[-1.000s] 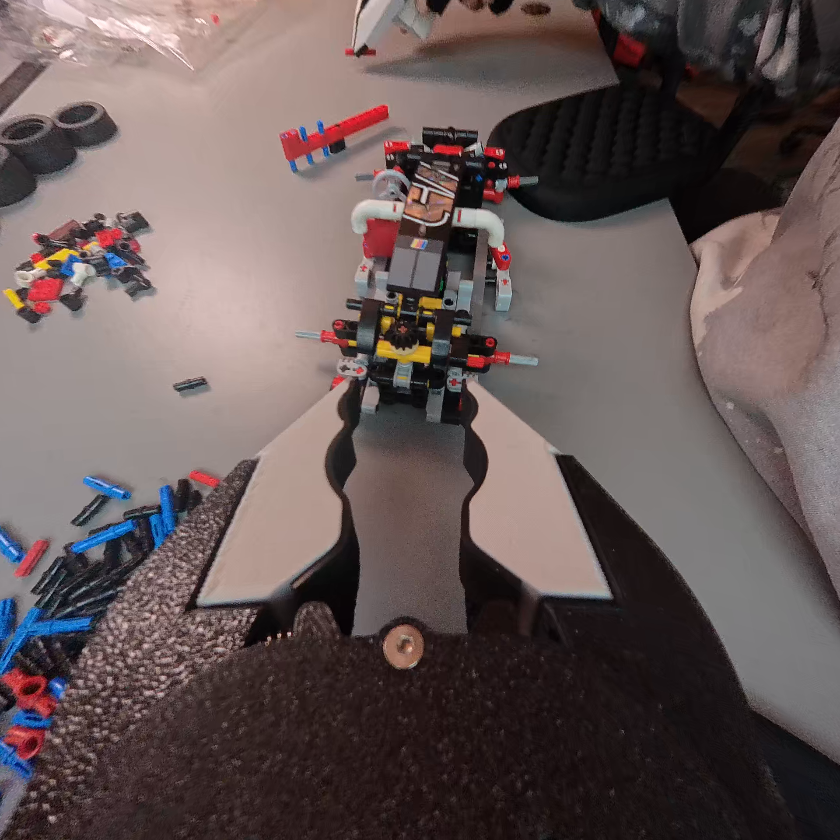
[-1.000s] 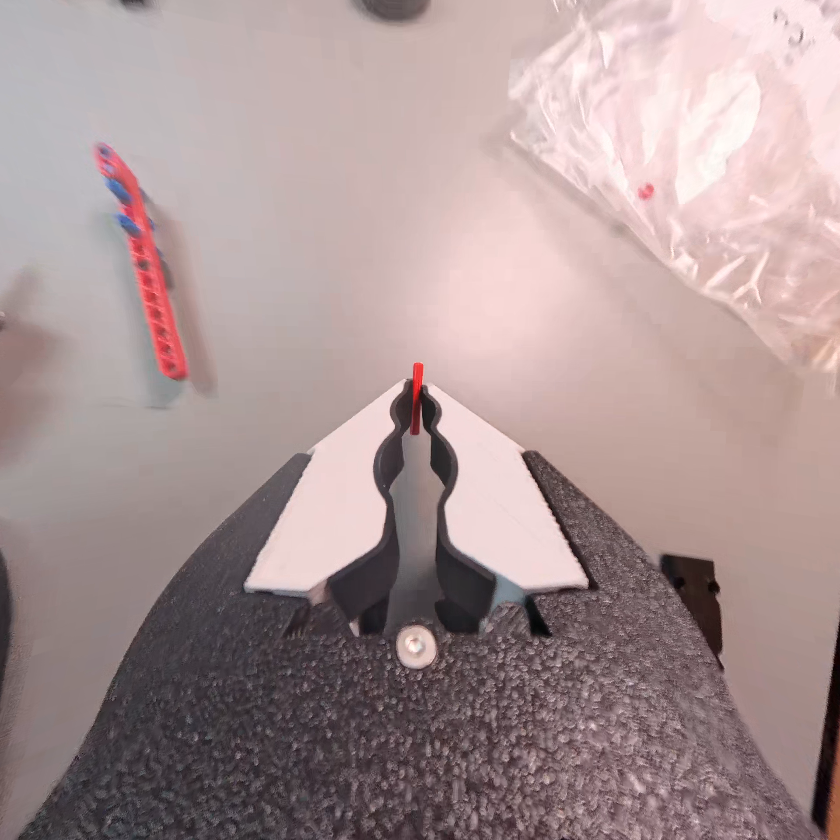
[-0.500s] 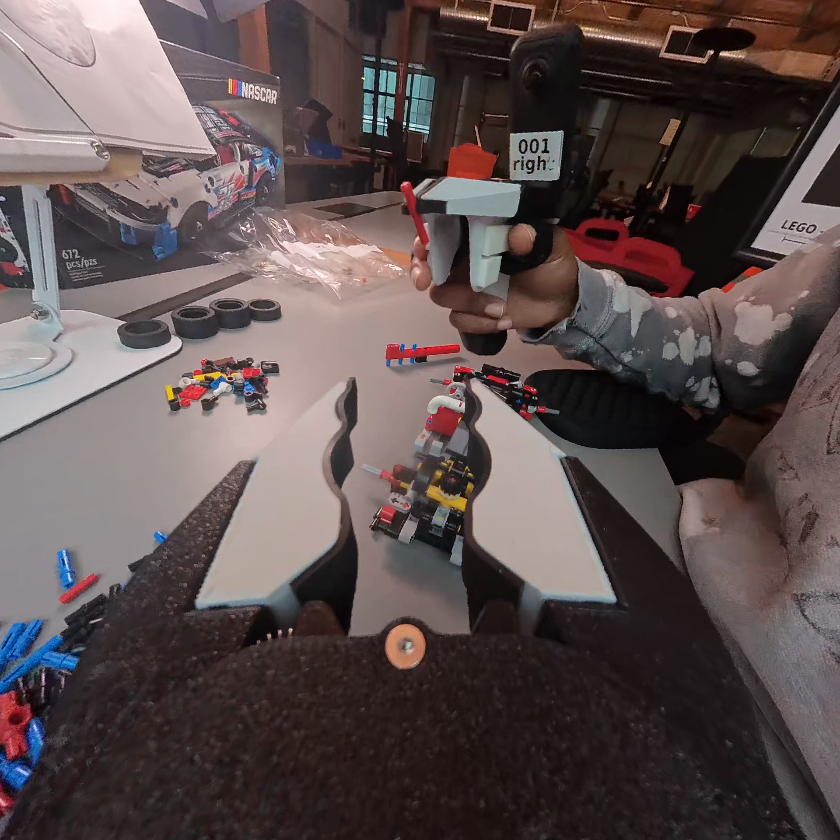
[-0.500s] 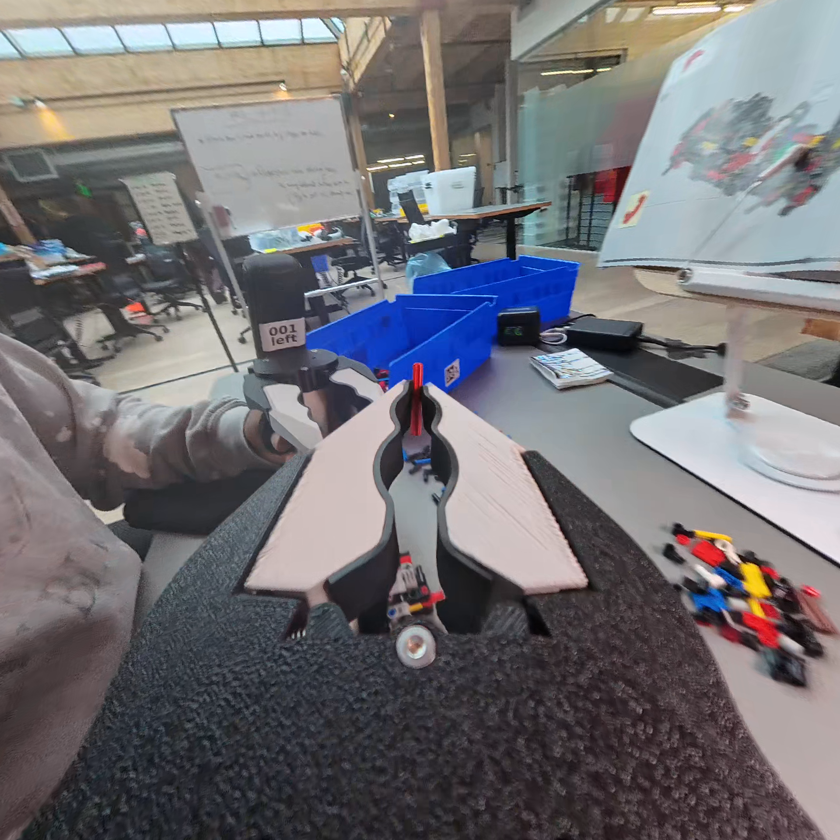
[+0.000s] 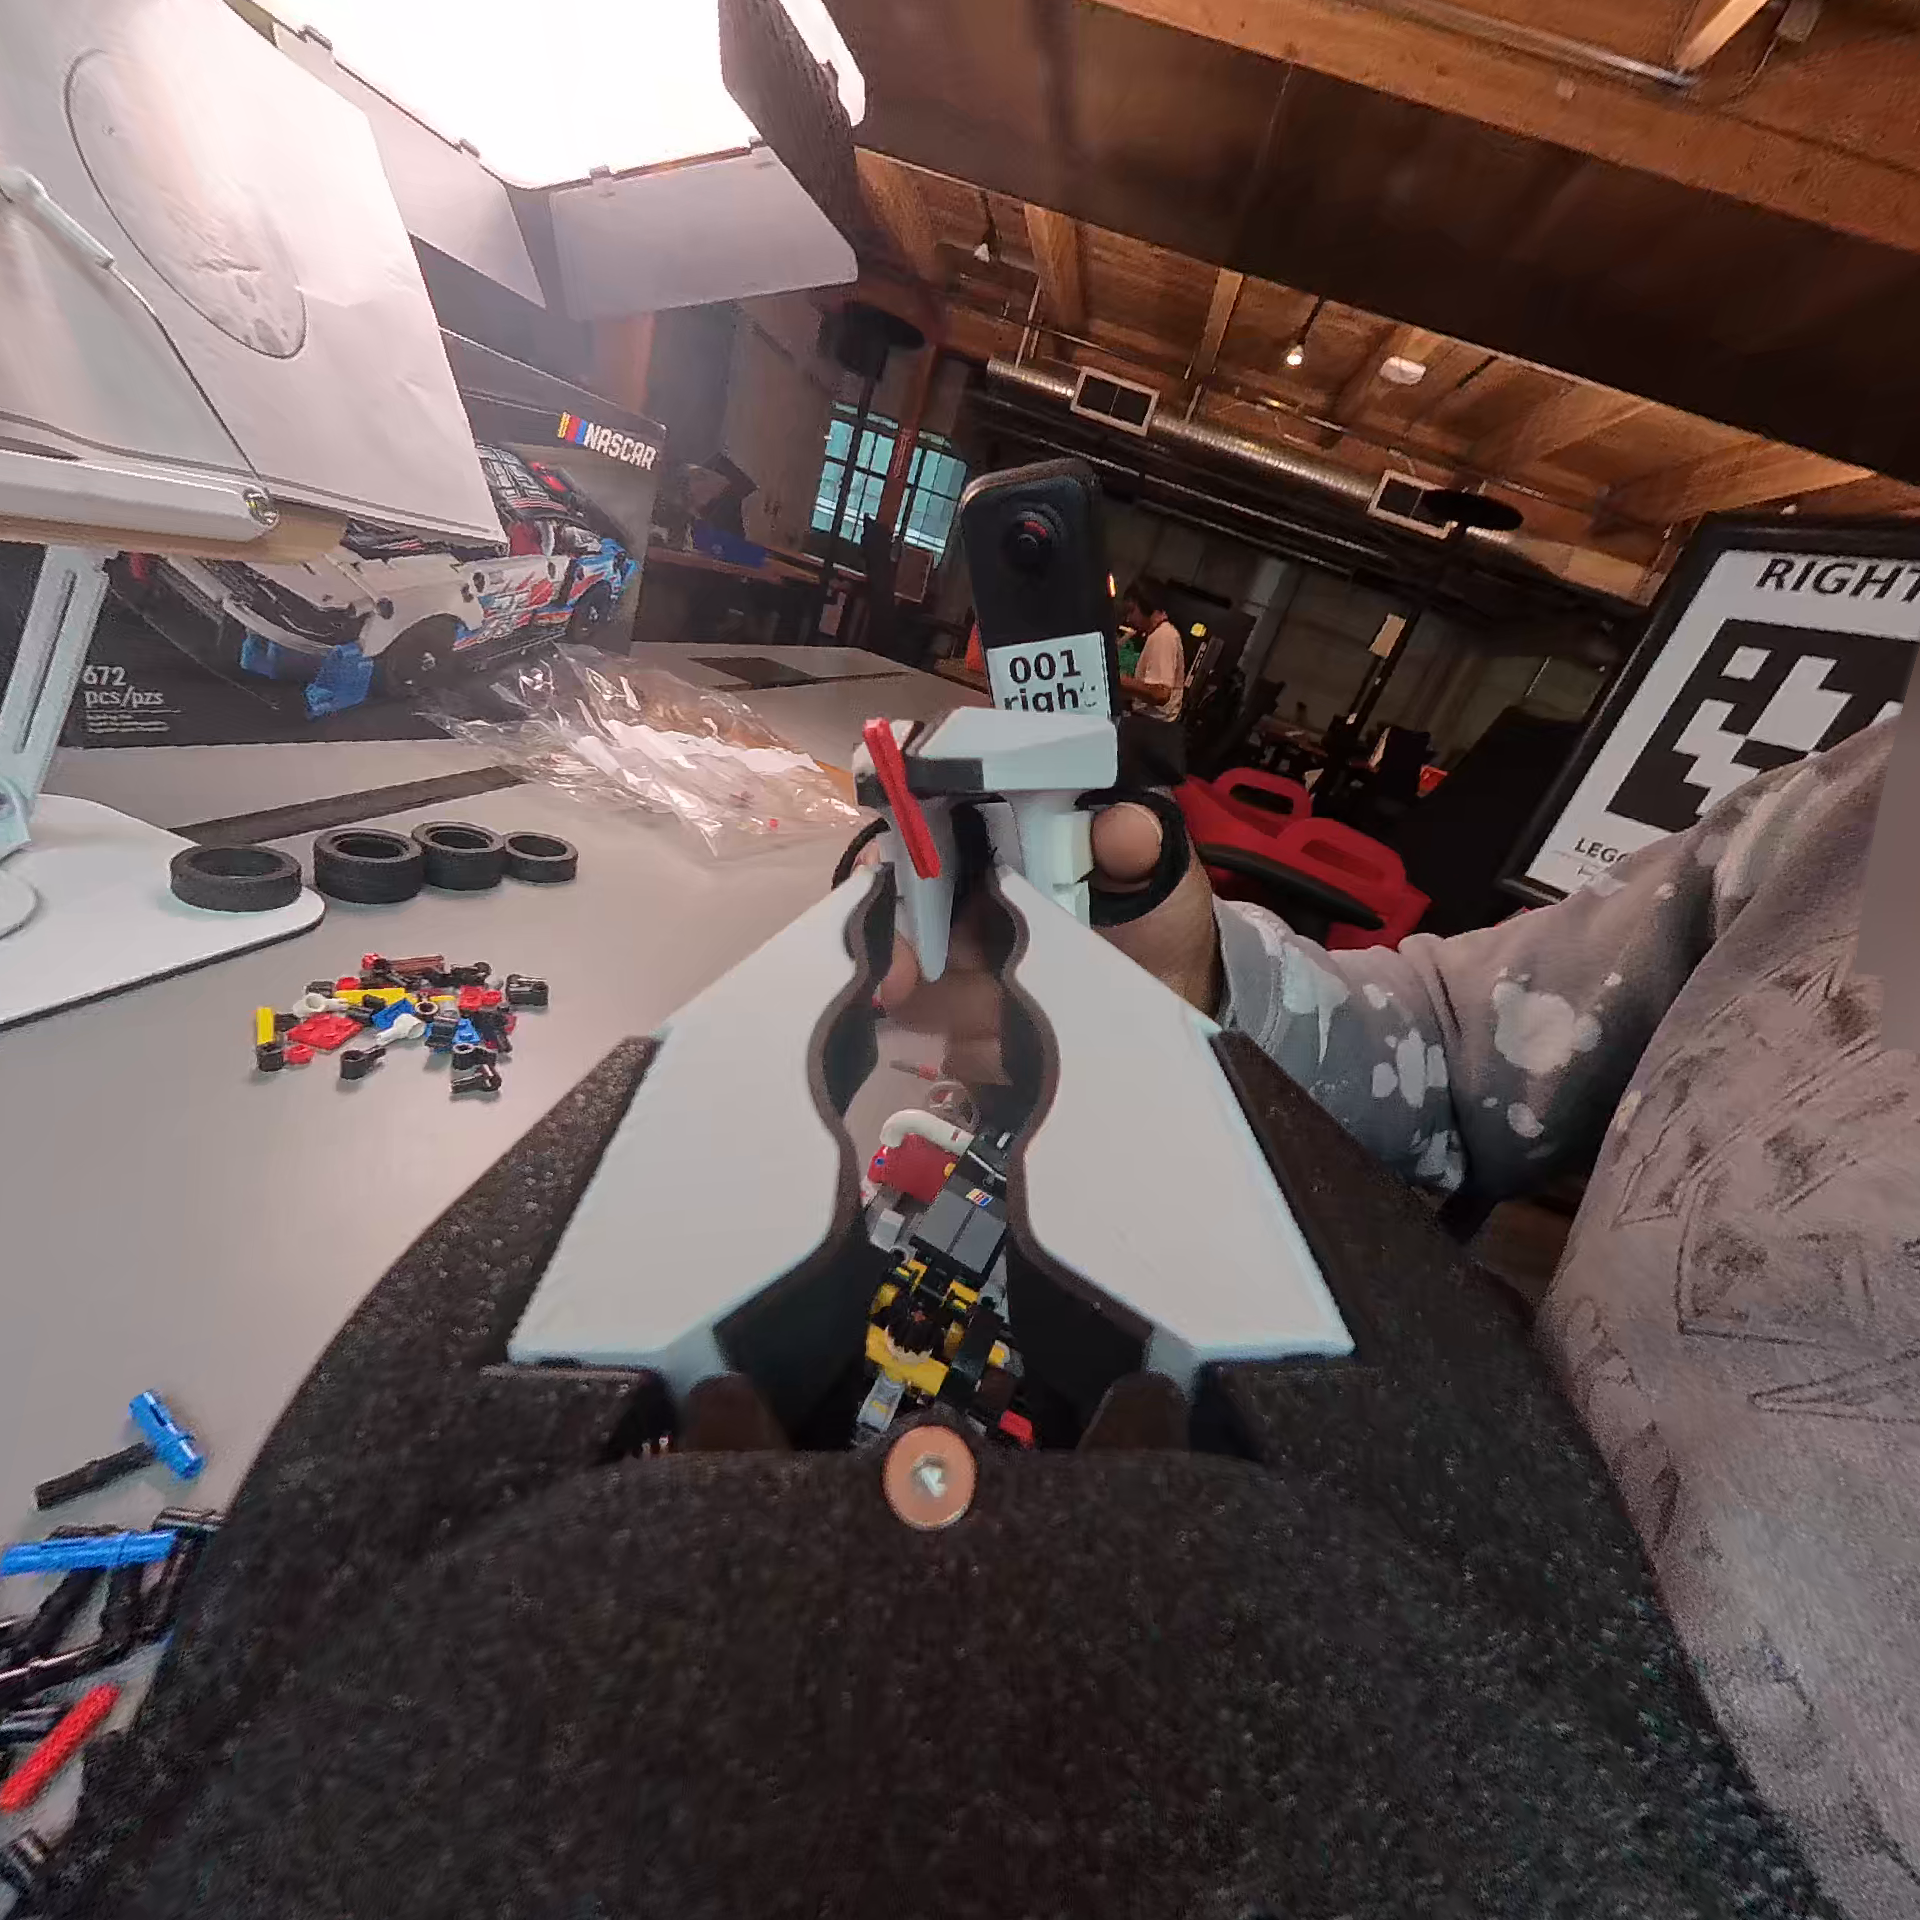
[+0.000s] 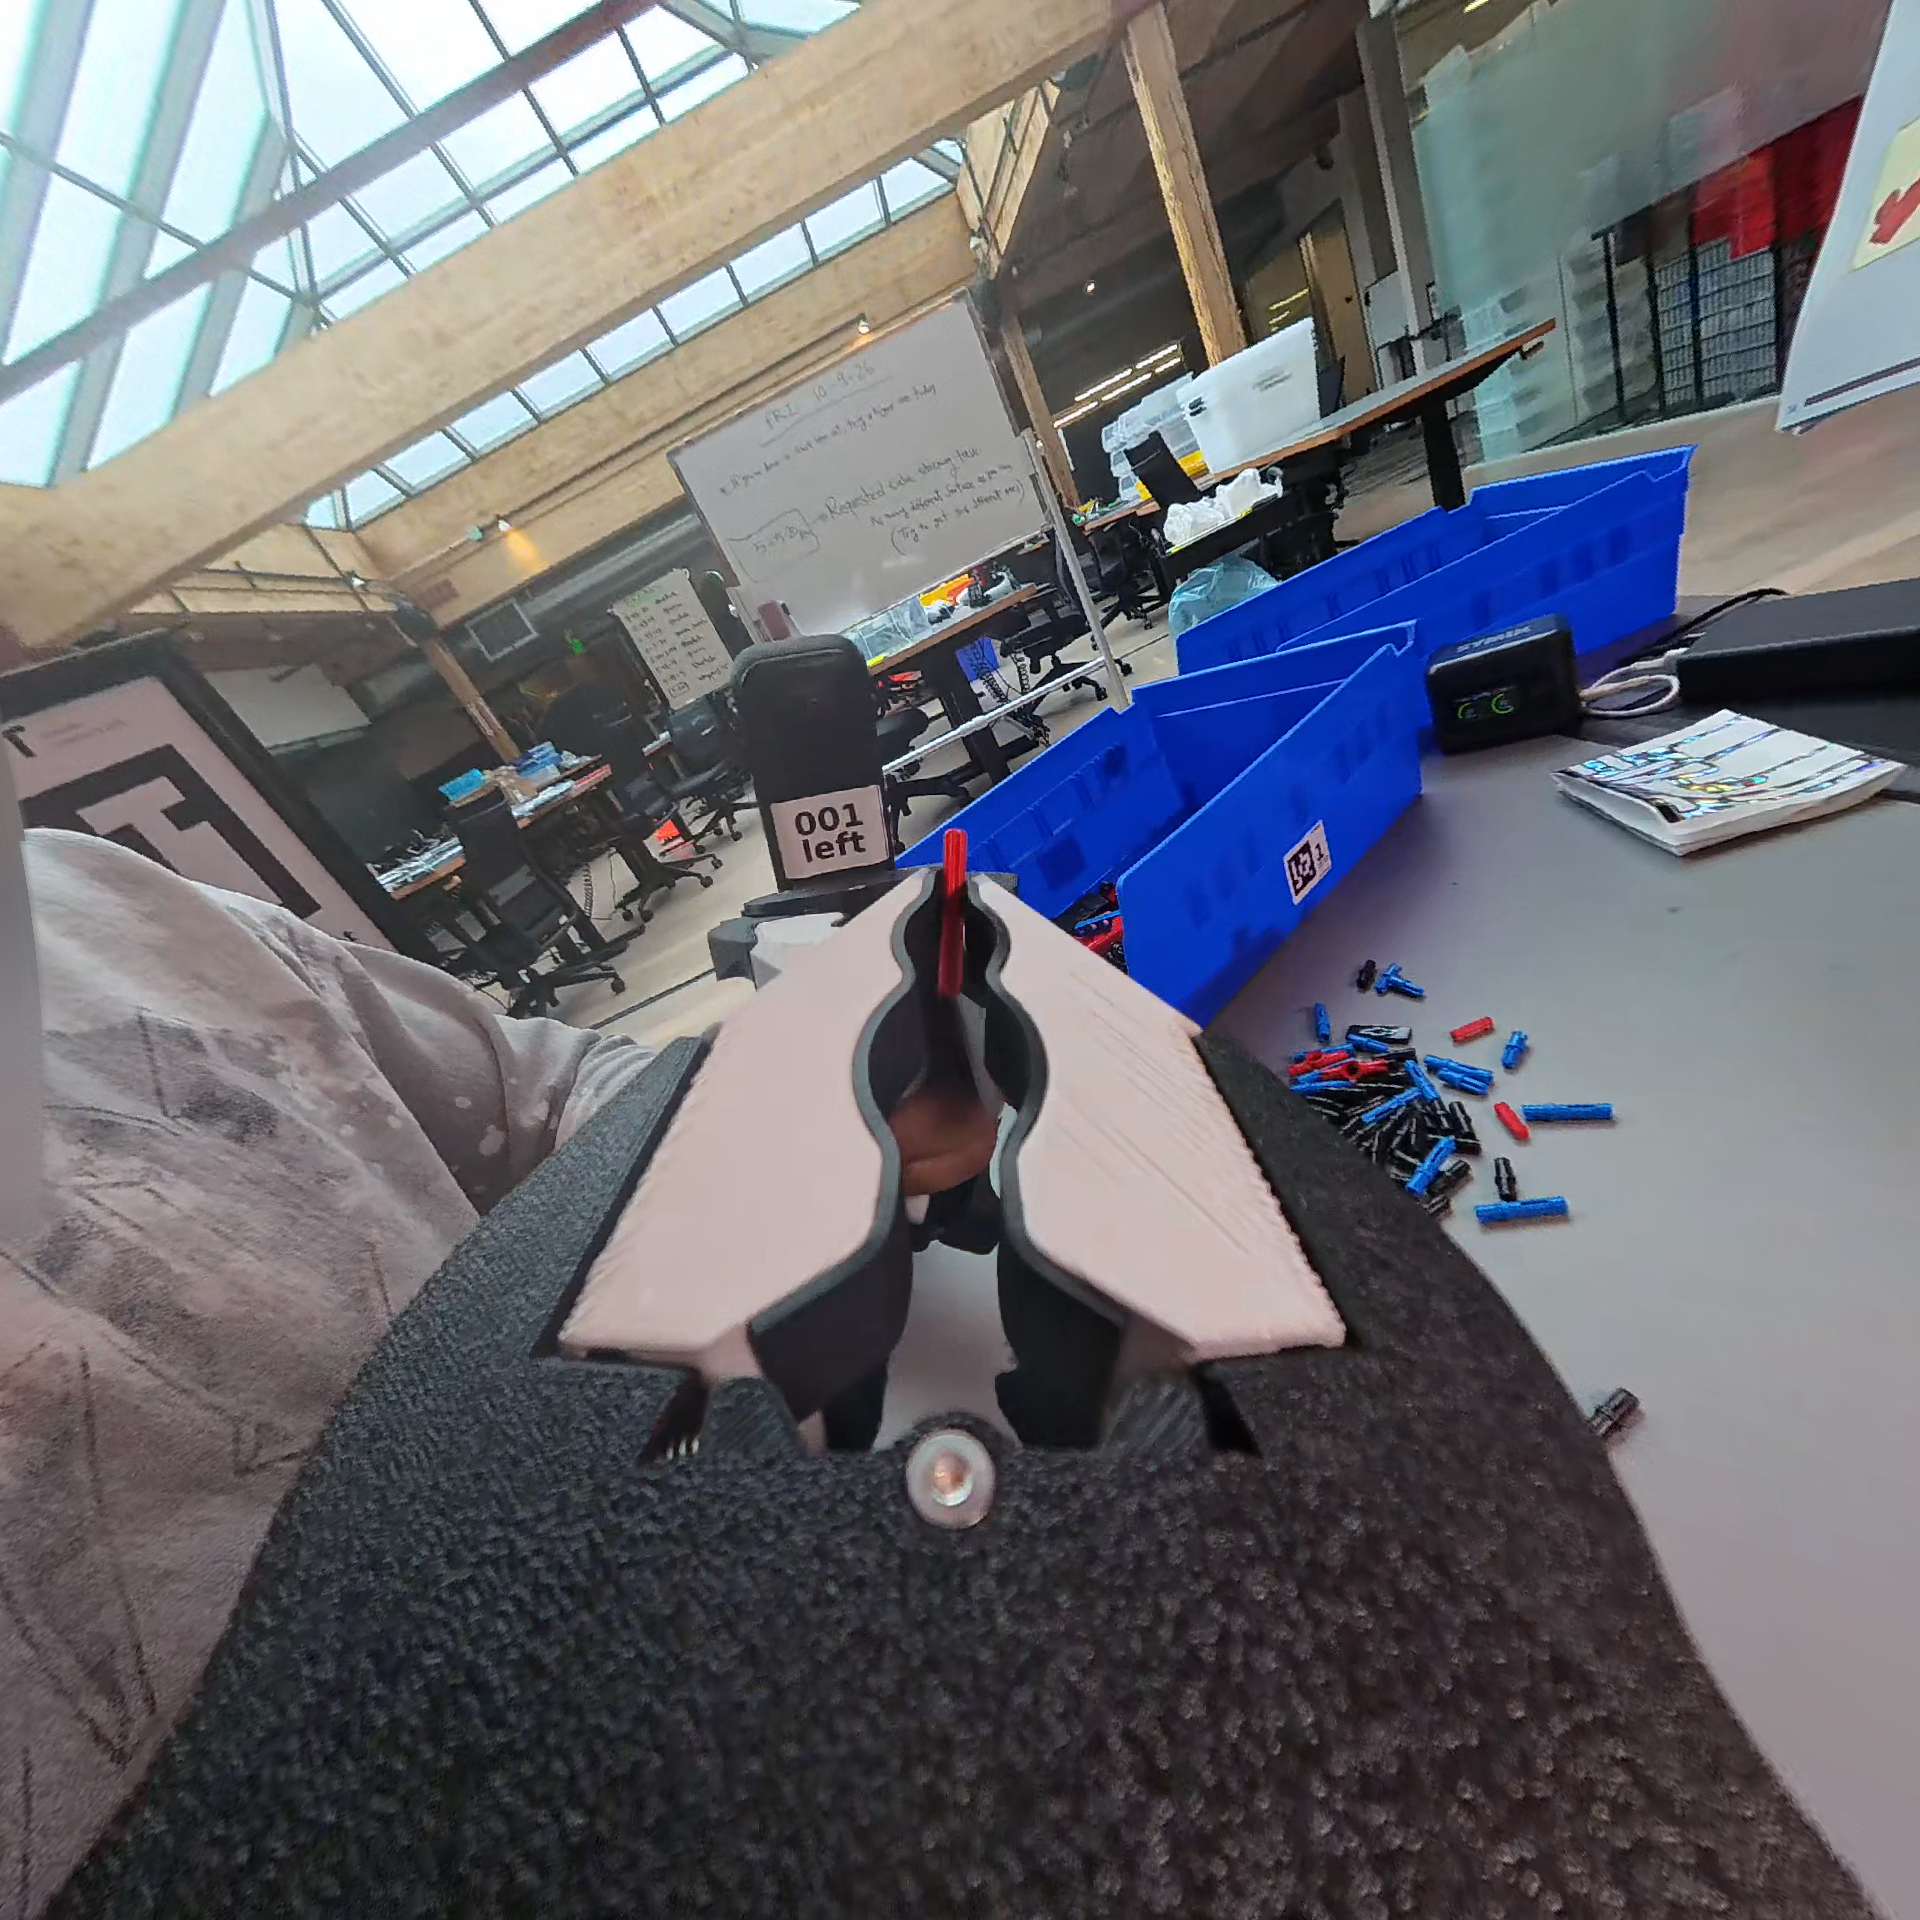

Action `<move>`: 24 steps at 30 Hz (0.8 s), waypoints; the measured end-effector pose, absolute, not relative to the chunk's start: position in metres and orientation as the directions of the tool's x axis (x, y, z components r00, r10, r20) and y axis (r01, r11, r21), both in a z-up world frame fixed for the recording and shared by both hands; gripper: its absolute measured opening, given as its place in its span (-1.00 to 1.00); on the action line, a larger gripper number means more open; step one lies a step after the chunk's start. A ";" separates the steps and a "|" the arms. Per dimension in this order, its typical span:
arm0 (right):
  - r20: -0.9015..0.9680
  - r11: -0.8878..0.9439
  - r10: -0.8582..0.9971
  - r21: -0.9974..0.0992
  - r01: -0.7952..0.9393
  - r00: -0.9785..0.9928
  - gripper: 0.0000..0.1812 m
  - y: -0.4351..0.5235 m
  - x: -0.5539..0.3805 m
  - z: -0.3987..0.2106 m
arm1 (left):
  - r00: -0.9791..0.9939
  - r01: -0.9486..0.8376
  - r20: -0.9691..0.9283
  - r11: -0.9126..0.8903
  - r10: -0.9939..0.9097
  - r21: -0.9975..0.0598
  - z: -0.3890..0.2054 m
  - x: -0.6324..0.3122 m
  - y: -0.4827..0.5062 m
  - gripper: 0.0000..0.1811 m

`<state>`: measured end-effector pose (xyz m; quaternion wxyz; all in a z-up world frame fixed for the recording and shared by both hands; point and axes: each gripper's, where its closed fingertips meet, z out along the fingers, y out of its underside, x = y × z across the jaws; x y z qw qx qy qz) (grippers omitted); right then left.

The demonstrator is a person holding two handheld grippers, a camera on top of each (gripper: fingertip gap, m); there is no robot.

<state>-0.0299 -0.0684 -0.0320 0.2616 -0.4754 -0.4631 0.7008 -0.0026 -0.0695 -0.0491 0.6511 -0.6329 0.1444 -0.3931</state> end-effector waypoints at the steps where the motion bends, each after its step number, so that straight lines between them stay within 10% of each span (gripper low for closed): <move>1: -0.418 -0.429 0.811 -0.901 0.069 -0.411 -0.96 -0.069 -0.030 -0.031 | 0.639 0.353 0.331 -0.117 -0.695 -0.928 -0.047 -0.004 -0.069 -0.88; 24: -0.212 0.064 0.773 -0.912 0.406 -0.597 -0.86 -0.078 -0.008 -0.084 | 0.626 0.058 0.361 -0.420 -0.692 -0.906 -0.107 0.010 -0.076 -0.99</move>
